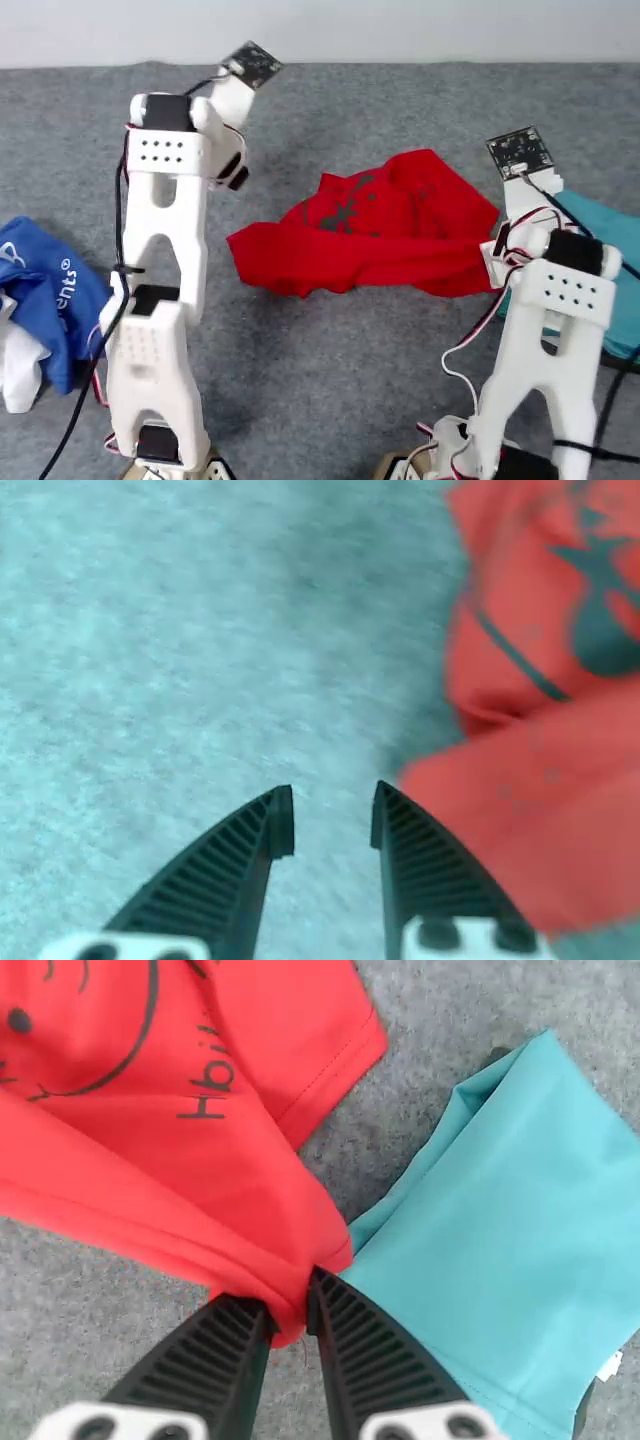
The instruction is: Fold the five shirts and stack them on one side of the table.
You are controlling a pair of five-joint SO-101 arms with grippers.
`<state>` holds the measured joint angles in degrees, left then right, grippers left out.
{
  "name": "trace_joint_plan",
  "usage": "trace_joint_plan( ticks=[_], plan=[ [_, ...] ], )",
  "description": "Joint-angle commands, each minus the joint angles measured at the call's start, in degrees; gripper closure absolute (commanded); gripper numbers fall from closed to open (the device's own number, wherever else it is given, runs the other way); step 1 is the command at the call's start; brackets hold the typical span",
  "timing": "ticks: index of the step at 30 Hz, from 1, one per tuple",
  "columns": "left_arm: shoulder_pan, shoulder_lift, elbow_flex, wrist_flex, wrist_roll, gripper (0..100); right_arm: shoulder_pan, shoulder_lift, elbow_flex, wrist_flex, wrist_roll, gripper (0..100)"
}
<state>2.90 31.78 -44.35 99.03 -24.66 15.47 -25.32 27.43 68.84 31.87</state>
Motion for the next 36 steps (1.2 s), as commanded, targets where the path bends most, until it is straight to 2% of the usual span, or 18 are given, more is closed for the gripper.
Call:
trace_joint_plan(
  ticks=[1,7,12,18,22,28,36],
  plan=[
    [4.57,-13.89,14.29,1.67,-0.79,86,-0.31,0.04,-0.88,-0.66,0.35,98.8],
    [14.86,-31.38,37.23,1.49,-1.14,86,-2.59,0.04,-0.7,-0.48,0.26,98.8],
    [23.21,-39.91,51.03,0.09,-0.88,86,-3.91,0.04,-0.53,-0.57,0.26,98.8],
    [24.35,-38.07,64.04,-11.08,0.97,86,-3.82,0.04,-0.44,-0.4,0.26,98.8],
    [24.26,-32.97,68.26,-18.9,1.05,86,-3.74,0.04,-0.44,-0.31,0.26,98.8],
    [17.05,-23.38,60.62,-24.97,0.88,86,-3.65,-0.22,-0.44,-0.04,0.18,98.8],
    [4.75,-7.65,26.15,-23.03,0.79,86,-3.74,-0.13,-0.44,2.15,-2.73,98.8]
  ],
)
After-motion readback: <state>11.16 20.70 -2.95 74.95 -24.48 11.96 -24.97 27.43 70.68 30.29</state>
